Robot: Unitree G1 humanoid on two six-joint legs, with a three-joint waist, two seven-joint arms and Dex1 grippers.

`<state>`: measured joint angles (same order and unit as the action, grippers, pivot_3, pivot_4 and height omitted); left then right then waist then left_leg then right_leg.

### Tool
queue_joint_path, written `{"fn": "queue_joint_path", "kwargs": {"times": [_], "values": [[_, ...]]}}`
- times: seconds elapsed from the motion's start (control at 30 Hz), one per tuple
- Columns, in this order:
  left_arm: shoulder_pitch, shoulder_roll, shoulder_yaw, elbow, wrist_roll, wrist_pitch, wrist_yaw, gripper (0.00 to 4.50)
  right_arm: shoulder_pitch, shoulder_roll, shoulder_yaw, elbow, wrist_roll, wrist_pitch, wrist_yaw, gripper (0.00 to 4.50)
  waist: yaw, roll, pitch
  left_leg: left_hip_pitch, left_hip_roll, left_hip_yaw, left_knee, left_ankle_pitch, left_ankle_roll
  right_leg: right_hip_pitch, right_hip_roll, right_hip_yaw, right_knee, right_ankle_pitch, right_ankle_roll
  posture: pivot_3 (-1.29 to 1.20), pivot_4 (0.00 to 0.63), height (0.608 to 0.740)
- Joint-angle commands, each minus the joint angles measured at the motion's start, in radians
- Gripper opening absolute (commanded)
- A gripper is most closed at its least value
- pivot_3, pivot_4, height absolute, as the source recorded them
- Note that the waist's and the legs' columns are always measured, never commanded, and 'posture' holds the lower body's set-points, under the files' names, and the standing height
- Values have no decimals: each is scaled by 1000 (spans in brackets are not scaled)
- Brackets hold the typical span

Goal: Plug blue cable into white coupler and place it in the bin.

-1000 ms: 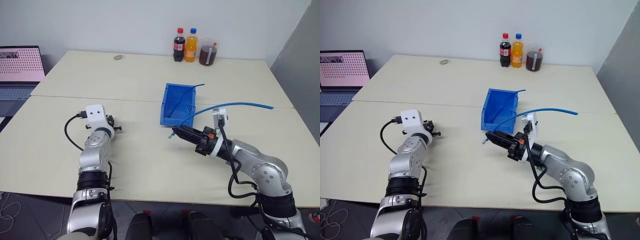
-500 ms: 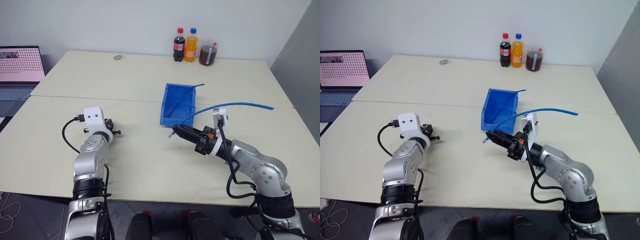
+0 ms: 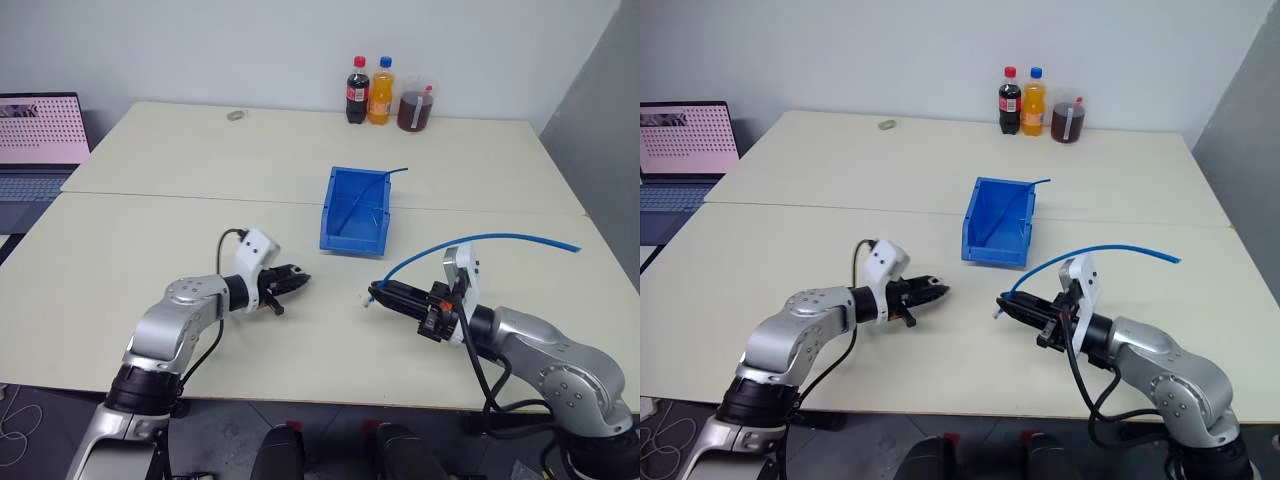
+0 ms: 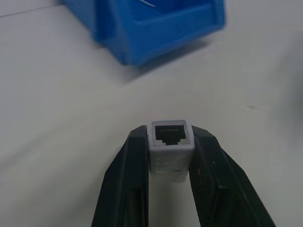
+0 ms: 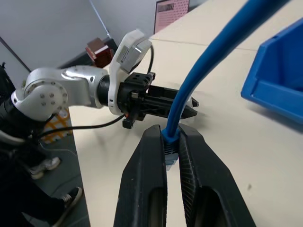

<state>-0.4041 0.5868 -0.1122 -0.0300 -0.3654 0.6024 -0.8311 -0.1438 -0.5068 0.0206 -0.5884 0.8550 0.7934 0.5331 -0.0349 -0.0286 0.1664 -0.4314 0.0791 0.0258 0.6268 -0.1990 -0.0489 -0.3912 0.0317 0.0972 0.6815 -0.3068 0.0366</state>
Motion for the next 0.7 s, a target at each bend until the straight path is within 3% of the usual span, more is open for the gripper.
{"fn": "queue_joint_path", "kwargs": {"times": [0.03,0.33,0.7], "values": [[-62,48,-109,37,51,-169,-235,811,11,-29,15,-41,-72,-66,33,88,1,0,0,0,0,0,0,0,0,0,0,0,0,0,0,0,150,740],[-127,-2,-263,216,193,-450,-417,811,-20,-17,100,-15,-213,-166,66,87,3,0,0,-1,0,0,1,0,0,0,0,0,0,0,0,0,150,740],[-147,-46,-264,322,240,-530,-472,811,-174,78,288,213,-465,-372,140,82,8,0,-1,0,-1,0,3,0,0,1,0,0,0,0,0,0,150,740]]}}
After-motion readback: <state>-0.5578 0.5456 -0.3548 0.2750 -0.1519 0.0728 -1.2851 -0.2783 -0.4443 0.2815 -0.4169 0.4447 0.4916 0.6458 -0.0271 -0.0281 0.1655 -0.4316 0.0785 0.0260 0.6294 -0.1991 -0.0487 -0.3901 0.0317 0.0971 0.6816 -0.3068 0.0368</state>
